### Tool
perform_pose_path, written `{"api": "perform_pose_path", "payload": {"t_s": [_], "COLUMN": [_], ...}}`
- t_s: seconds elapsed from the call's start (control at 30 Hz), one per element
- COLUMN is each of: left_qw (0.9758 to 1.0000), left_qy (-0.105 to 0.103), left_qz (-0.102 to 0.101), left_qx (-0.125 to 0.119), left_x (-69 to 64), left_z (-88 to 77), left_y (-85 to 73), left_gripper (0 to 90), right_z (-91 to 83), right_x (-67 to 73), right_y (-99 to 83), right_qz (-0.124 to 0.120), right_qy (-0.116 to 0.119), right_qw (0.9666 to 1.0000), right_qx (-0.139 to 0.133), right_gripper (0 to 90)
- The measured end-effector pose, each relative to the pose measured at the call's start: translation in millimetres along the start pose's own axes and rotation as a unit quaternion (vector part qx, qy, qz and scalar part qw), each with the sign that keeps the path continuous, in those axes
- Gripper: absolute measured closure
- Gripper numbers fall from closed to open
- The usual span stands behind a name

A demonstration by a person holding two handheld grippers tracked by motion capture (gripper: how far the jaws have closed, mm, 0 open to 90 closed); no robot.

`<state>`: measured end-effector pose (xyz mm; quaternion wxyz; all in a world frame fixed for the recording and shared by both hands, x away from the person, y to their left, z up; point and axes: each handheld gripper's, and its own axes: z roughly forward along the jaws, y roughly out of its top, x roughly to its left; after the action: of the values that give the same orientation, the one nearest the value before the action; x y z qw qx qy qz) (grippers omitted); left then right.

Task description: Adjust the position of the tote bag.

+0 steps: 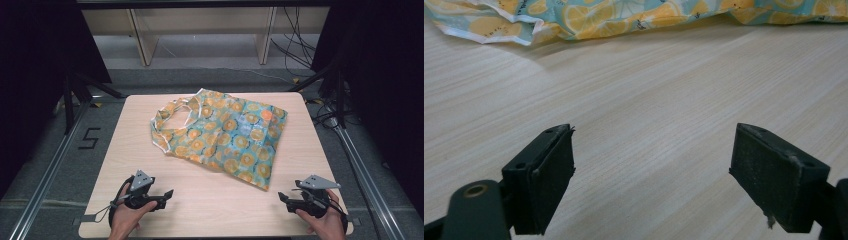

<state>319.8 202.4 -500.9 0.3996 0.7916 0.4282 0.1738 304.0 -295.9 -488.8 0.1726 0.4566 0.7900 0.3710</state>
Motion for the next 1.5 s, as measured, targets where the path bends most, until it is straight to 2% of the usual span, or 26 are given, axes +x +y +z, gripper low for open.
{"api": "perform_pose_path", "payload": {"t_s": [0.13, 0.23, 0.27, 0.3, 0.37, 0.4, 0.43, 0.47, 0.5, 0.53, 0.57, 0.6, 0.63, 0.67, 0.7, 0.73, 0.8, 0.97, 1.07, 1.1, 1.17, 1.23, 1.33, 1.37, 1.43, 1.5], "left_qw": [1.0000, 1.0000, 1.0000, 1.0000, 0.9999, 1.0000, 0.9999, 1.0000, 1.0000, 1.0000, 0.9998, 0.9998, 0.9998, 0.9996, 0.9998, 0.9996, 0.9997, 0.9996, 0.9995, 0.9991, 0.9990, 0.9987, 0.9989, 0.9986, 0.9983, 0.9983], "left_qy": [0.002, 0.001, 0.001, 0.001, -0.004, -0.008, -0.003, -0.004, -0.005, -0.006, -0.009, -0.009, -0.009, -0.007, -0.004, -0.005, -0.007, 0.014, 0.028, 0.037, 0.042, 0.046, 0.031, 0.035, 0.038, 0.032], "left_qz": [0.004, 0.006, 0.005, -0.002, -0.016, -0.003, -0.011, 0.006, -0.003, 0.001, 0.000, 0.000, 0.018, 0.002, 0.012, 0.016, 0.015, 0.023, 0.012, 0.015, 0.009, 0.005, -0.029, -0.027, -0.034, -0.037], "left_qx": [0.003, 0.003, 0.001, -0.007, -0.005, 0.003, -0.006, -0.004, -0.002, -0.003, -0.019, -0.019, -0.009, -0.026, -0.016, -0.025, -0.019, -0.003, -0.001, 0.011, 0.015, 0.021, 0.019, 0.028, 0.027, 0.032], "left_x": [-0.2, 0.3, 0.2, -0.8, -1.6, 0.1, -2.3, -0.1, -0.8, -0.3, -0.8, -0.8, 2.3, 1.3, 4.3, 5.7, 11.3, 26.9, 37.9, 41.6, 48.1, 54.0, 59.8, 62.6, 66.3, 71.5], "left_z": [0.4, 0.8, 0.9, 2.1, 2.6, 2.2, 4.0, 4.2, 5.2, 6.7, 11.8, 11.8, 11.6, 15.9, 16.8, 20.2, 28.8, 45.4, 53.7, 55.6, 63.9, 72.5, 84.2, 86.5, 90.9, 93.8], "left_y": [0.2, 0.1, 0.2, 0.4, 0.6, 1.2, 2.2, 3.6, 5.2, 7.1, 12.2, 12.2, 15.5, 18.3, 21.7, 24.1, 32.0, 48.5, 57.1, 60.1, 64.3, 67.7, 70.2, 70.9, 71.7, 73.2], "left_gripper": [16.5, 17.7, 18.6, 19.8, 21.1, 21.6, 21.9, 22.1, 22.1, 22.1, 22.1, 22.2, 22.2, 22.2, 22.2, 22.4, 23.5, 23.7, 24.5, 25.6, 26.4, 29.3, 33.2, 34.0, 38.1, 42.8], "right_z": [0.4, 1.4, 1.1, 0.6, 1.2, 1.7, 2.2, 2.4, 3.9, 3.3, 5.2, 5.2, 5.2, 5.8, 7.0, 6.6, 6.8, 8.0, 8.1, 7.7, 8.2, 7.9, 8.6, 8.6, 8.7, 8.6], "right_x": [0.4, -2.9, -1.5, -1.5, -2.3, -2.3, -0.9, -0.2, -0.3, 1.8, 1.0, 1.0, 0.9, 0.4, 0.8, 1.7, 1.9, 1.7, 1.7, 3.3, 3.4, 4.7, 4.0, 3.9, 3.7, 4.1], "right_y": [-0.1, -0.1, 0.6, 0.7, 1.0, 1.1, 1.0, 1.1, 1.2, 0.7, 2.0, 2.0, 2.5, 3.0, 2.5, 3.0, 3.5, 4.0, 4.0, 3.7, 4.0, 4.1, 4.1, 4.1, 4.2, 4.3], "right_qz": [-0.001, -0.030, -0.016, -0.018, -0.018, -0.023, -0.014, -0.017, -0.020, -0.015, -0.019, -0.019, -0.018, -0.022, -0.023, -0.019, -0.017, -0.028, -0.028, -0.022, -0.018, -0.020, -0.032, -0.032, -0.030, -0.029], "right_qy": [-0.001, -0.010, 0.004, -0.001, 0.009, 0.006, 0.008, -0.001, 0.002, -0.007, 0.001, 0.001, 0.008, 0.013, 0.009, 0.007, 0.010, 0.012, 0.013, 0.001, 0.011, 0.001, -0.003, -0.003, -0.002, -0.003], "right_qw": [1.0000, 0.9995, 0.9998, 0.9998, 0.9998, 0.9997, 0.9998, 0.9998, 0.9998, 0.9998, 0.9998, 0.9998, 0.9997, 0.9996, 0.9997, 0.9997, 0.9997, 0.9994, 0.9994, 0.9997, 0.9997, 0.9997, 0.9995, 0.9995, 0.9995, 0.9995], "right_qx": [0.003, -0.004, 0.006, 0.007, 0.010, 0.009, 0.008, 0.006, 0.004, 0.010, 0.008, 0.008, 0.011, 0.011, 0.007, 0.011, 0.012, 0.014, 0.013, 0.009, 0.012, 0.010, 0.006, 0.007, 0.007, 0.008], "right_gripper": [24.1, 24.3, 24.3, 24.4, 24.7, 24.8, 25.0, 25.0, 25.0, 25.0, 25.0, 25.0, 25.0, 25.0, 25.0, 25.0, 25.0, 25.1, 25.2, 25.2, 25.3, 25.4, 25.4, 25.4, 25.5, 25.6]}}
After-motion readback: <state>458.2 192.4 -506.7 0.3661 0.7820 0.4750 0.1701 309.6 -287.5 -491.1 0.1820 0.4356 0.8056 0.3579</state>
